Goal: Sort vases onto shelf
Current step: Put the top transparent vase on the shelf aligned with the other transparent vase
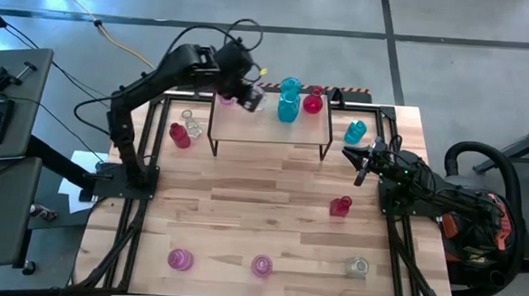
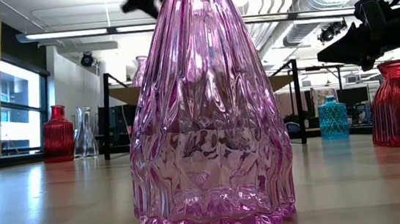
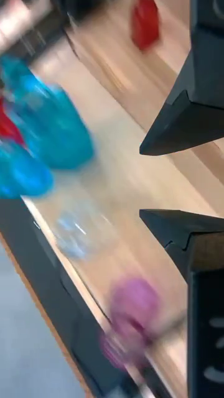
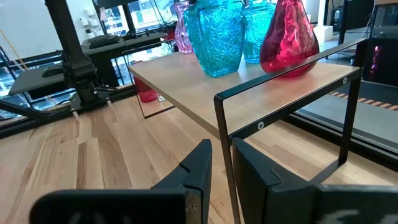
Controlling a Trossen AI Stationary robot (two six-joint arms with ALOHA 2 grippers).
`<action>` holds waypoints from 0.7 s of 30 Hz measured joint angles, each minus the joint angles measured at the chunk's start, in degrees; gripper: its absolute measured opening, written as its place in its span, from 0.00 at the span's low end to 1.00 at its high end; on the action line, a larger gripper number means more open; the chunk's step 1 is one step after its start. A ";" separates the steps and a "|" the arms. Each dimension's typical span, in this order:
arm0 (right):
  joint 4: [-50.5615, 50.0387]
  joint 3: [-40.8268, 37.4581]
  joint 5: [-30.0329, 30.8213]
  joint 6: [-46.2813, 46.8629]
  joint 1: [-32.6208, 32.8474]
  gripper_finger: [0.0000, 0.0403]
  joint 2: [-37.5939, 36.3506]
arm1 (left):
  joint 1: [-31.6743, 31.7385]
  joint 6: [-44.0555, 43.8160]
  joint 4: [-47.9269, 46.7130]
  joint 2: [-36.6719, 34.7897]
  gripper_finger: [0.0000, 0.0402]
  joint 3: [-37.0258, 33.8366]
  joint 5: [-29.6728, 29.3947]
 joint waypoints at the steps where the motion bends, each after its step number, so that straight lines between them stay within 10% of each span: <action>1: 0.00 0.00 0.00 0.01 0.00 0.12 0.00 | -0.12 -0.23 -2.55 -0.62 0.36 0.00 -1.16; 10: -0.01 0.00 0.00 0.01 0.00 0.12 0.00 | 0.89 1.49 -10.19 -6.43 0.36 -4.11 -8.82; 21: 0.00 0.00 0.00 0.01 0.00 0.12 0.00 | 7.33 -4.81 -6.73 -17.12 0.36 -27.68 -5.80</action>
